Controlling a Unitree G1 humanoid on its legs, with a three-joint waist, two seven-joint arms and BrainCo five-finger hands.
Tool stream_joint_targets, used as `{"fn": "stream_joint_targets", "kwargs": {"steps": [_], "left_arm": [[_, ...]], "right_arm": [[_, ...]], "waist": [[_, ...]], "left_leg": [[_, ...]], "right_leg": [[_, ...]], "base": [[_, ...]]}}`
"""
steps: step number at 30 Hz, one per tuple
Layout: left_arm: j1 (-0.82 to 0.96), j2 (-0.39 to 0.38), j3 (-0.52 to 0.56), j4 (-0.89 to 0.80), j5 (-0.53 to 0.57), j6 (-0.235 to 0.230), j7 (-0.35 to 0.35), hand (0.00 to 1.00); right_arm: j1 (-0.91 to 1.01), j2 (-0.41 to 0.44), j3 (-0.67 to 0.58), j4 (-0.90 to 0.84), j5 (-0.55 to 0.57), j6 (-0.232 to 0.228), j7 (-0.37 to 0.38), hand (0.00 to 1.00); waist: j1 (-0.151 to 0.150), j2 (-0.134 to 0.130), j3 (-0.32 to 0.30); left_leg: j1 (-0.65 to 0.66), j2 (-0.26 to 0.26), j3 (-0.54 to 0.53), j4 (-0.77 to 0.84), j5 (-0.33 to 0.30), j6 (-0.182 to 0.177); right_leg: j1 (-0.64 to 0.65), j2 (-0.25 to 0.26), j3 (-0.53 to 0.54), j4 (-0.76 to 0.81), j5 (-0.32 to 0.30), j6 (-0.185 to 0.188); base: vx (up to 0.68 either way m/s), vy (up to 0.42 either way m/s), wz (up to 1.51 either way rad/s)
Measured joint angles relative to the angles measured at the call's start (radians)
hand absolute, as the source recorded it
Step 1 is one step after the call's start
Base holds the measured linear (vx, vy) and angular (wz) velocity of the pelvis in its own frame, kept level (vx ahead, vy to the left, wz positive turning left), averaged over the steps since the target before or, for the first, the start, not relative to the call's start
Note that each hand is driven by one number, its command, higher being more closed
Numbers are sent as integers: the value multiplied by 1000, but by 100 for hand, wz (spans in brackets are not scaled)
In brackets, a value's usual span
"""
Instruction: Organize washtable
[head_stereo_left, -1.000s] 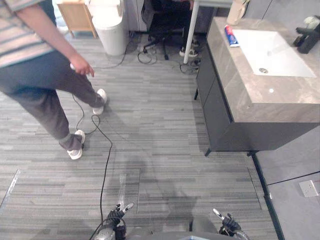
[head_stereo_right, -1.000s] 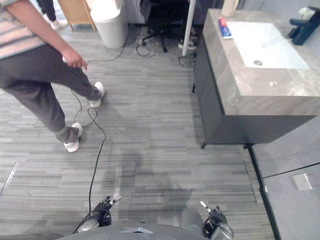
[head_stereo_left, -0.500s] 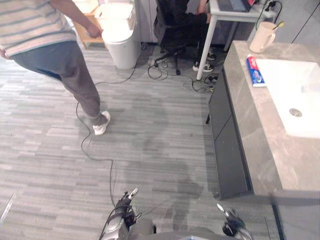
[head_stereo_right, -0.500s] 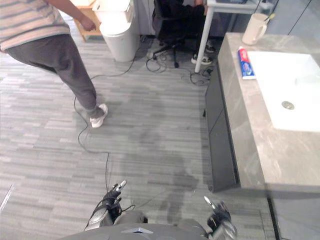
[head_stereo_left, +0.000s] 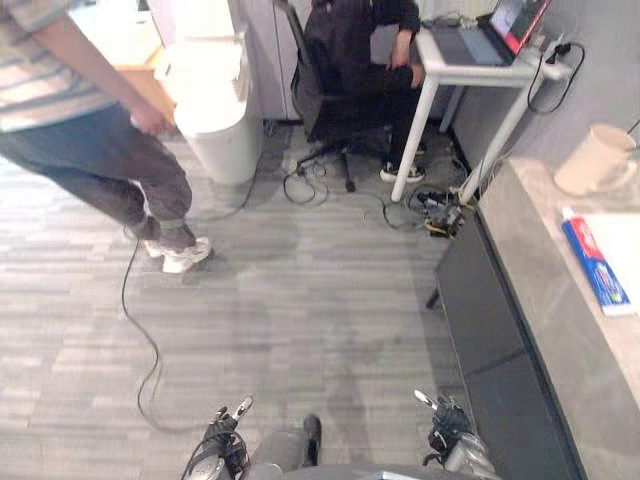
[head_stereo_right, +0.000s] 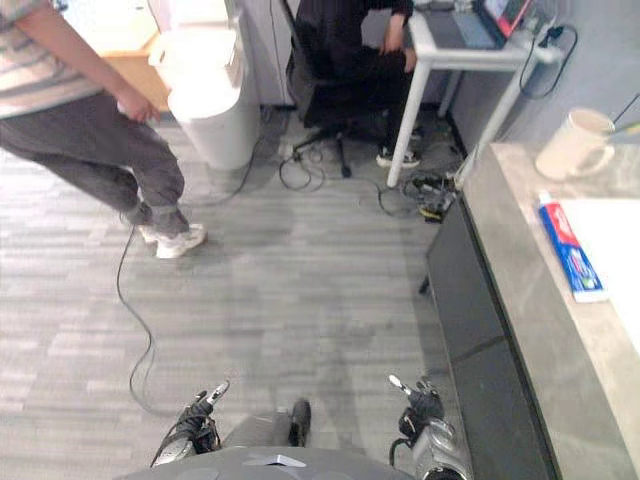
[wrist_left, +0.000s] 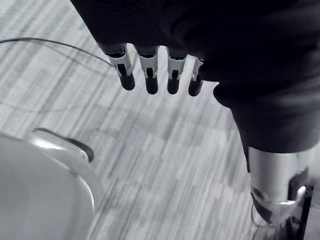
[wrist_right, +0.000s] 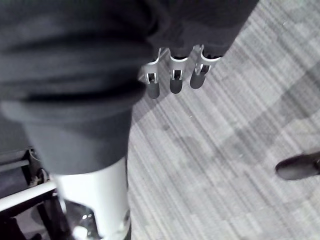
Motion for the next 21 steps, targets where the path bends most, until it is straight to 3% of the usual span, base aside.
{"fn": "stream_joint_targets", "kwargs": {"steps": [1, 3, 4, 5, 6, 7, 8, 9, 10, 11, 12, 14, 15, 16, 17, 21], "left_arm": [[0, 11, -30, 18, 5, 4, -4, 0], [5, 12, -59, 23, 8, 11, -11, 0], [-4, 9, -68, 22, 24, 13, -14, 0], [-8, 5, -70, 22, 34, 14, -14, 0], [-8, 4, -69, 22, 34, 14, -14, 0], [-20, -2, -68, 19, 34, 14, -14, 0], [-29, -9, -68, 13, 33, 12, -15, 0], [-32, -12, -68, 12, 33, 9, -15, 0], [-31, -18, -68, 13, 33, 6, -15, 0], [-27, -26, -65, 10, 33, 3, -15, 0], [-27, -40, -52, 9, 33, -3, -11, 0], [-17, -78, -35, 16, 34, -7, -12, 0], [-11, -84, -33, 16, 34, -7, -12, 0], [-14, -84, -28, 17, 34, -8, -12, 0], [-1, 7, -104, 94, 36, 1, -33, 0], [-1, 7, -104, 94, 36, 1, -33, 0]], "right_arm": [[30, 3, -30, 8, -1, 1, 7, 0], [79, 4, -42, 24, -5, 14, 11, 0], [101, 7, -59, 23, 5, 27, 13, 0], [103, 0, -68, 24, 1, 28, 15, 0], [106, 1, -68, 24, 1, 28, 16, 0], [108, 3, -68, 23, 2, 28, 19, 0], [111, 3, -65, 25, 1, 28, 19, 0], [111, 3, -62, 25, 1, 28, 18, 0], [112, 0, -54, 25, 1, 28, 18, 0], [116, 2, -34, 23, 2, 24, 16, 0], [120, -8, -10, 24, 3, 16, 15, 0], [117, -48, 43, 17, 2, 12, 9, 0], [113, -52, 59, 13, 2, 9, 9, 0], [105, -50, 79, 11, 2, 4, 9, 0], [39, -60, 118, 102, 4, -3, 40, 0], [39, -61, 118, 103, 4, -3, 40, 0]], "waist": [[-15, 6, 4], [-28, 23, 8], [-34, 38, 17], [-44, 44, 19], [-46, 44, 20], [-52, 46, 19], [-54, 49, 18], [-53, 47, 18], [-53, 40, 17], [-54, 33, 14], [-50, 35, 11], [-41, 91, -12], [-41, 97, -15], [-40, 102, -18], [-63, 92, 7], [-63, 92, 7]], "left_leg": [[81, -9, -7, -29, 0, 0], [193, -6, -28, -81, -1, 1], [269, 4, -26, -132, -1, 2], [321, 19, -28, -170, -11, 16], [337, 26, -26, -183, -17, 18], [360, 47, -29, -196, -40, 11], [381, 68, -30, -205, -74, -8], [393, 73, -29, -211, -85, -18], [408, 72, -31, -215, -95, -33], [415, 68, -31, -209, -105, -51], [434, 73, -34, -194, -129, -79], [441, 119, -28, -166, -134, -89], [440, 126, -28, -156, -133, -91], [439, 135, -29, -148, -126, -101], [373, 167, -85, -198, -165, -143], [373, 168, -85, -199, -165, -143]], "right_leg": [[-82, -1, -50, 151, -49, -15], [-190, -15, -137, 240, -171, -71], [-245, -17, -173, 210, -251, -100], [-303, -6, -203, 129, -315, -104], [-328, 2, -218, 78, -338, -102], [-360, 18, -255, -68, -354, -91], [-363, 37, -296, -277, -344, -79], [-362, 42, -310, -376, -325, -80], [-356, 53, -323, -511, -269, -91], [-348, 57, -321, -612, -172, -103], [-344, 63, -324, -620, -111, -146], [-308, 112, -327, -676, -122, -162], [-298, 122, -327, -692, -121, -165], [-282, 133, -326, -714, -118, -172], [-160, 139, -321, -999, 12, -140], [-160, 140, -321, -996, 12, -139]], "base": [[128, -88, 0], [42, -80, -1], [66, -41, -10], [108, -22, -13], [231, -44, -2], [271, -54, 17], [291, -83, 22], [288, -98, 15], [244, -142, 4], [321, -219, 4], [322, -236, -6], [368, -269, -24], [297, -239, -24], [126, -114, -10], [81, -71, -5], [0, 0, 0]]}}
